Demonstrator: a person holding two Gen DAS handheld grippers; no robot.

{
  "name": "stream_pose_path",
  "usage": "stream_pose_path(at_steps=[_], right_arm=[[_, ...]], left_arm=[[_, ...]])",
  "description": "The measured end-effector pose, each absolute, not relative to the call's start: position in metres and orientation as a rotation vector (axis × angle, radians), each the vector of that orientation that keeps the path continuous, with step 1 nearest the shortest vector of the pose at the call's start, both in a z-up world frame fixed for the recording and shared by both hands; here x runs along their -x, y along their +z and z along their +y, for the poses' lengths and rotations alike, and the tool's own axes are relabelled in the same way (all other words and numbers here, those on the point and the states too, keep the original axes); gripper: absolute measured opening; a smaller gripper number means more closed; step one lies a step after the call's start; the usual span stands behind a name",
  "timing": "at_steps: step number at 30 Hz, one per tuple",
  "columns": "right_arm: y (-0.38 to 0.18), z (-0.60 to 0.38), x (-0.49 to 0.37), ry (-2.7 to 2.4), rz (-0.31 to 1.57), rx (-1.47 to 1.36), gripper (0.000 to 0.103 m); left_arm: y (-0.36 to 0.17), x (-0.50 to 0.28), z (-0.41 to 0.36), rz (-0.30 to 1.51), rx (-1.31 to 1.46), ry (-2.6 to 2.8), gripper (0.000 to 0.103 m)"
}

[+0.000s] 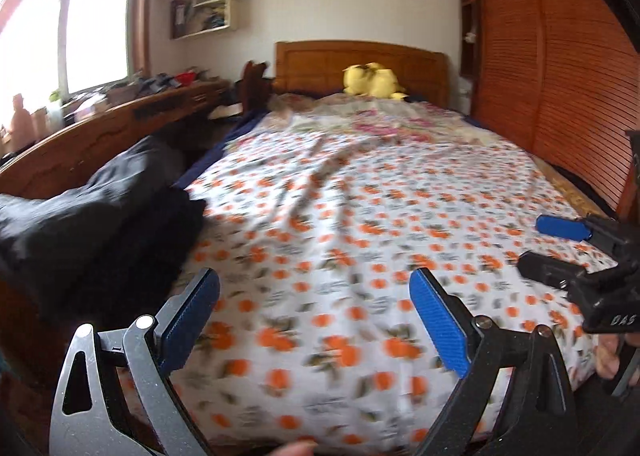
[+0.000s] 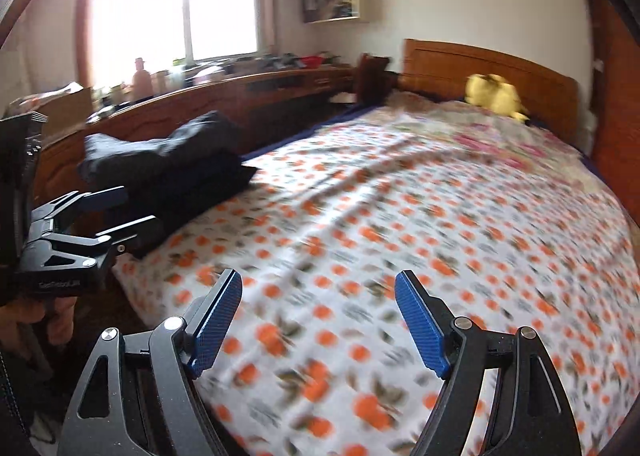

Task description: Fold large clothes

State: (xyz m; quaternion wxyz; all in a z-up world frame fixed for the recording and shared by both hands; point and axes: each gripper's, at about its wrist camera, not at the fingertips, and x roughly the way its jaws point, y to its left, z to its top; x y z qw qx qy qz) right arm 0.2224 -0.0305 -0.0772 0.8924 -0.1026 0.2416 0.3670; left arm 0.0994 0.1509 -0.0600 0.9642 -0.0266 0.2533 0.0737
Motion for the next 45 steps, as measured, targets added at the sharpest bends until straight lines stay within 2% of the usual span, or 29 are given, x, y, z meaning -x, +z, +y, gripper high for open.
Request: stream_pose_path(at_steps=[11, 21, 35, 45], right_arm=[[-0.068, -0.108, -0.169, 0.56, 0.485, 0.14, 0.08], [-0.031, -0.162, -0.104, 0.465, 0.385, 0.05, 0.08], [-0.013, -0.195, -0.04, 0.394, 0.273, -0.021, 0.08], [-0.02, -0.191, -0.043, 0.405, 0.275, -0.028, 0.08]], left_arm=[[-0.056, -0.107, 0.068, 0.526, 0.068, 0.0, 0.096], [-0.015, -0.095, 0.017, 0.464, 0.043, -0.072, 0.096], [0.027, -0.054, -0.002, 0.383, 0.021, -0.099, 0.096], [0.029, -0.048, -0.002, 0.371, 0.013, -0.091, 0.096]])
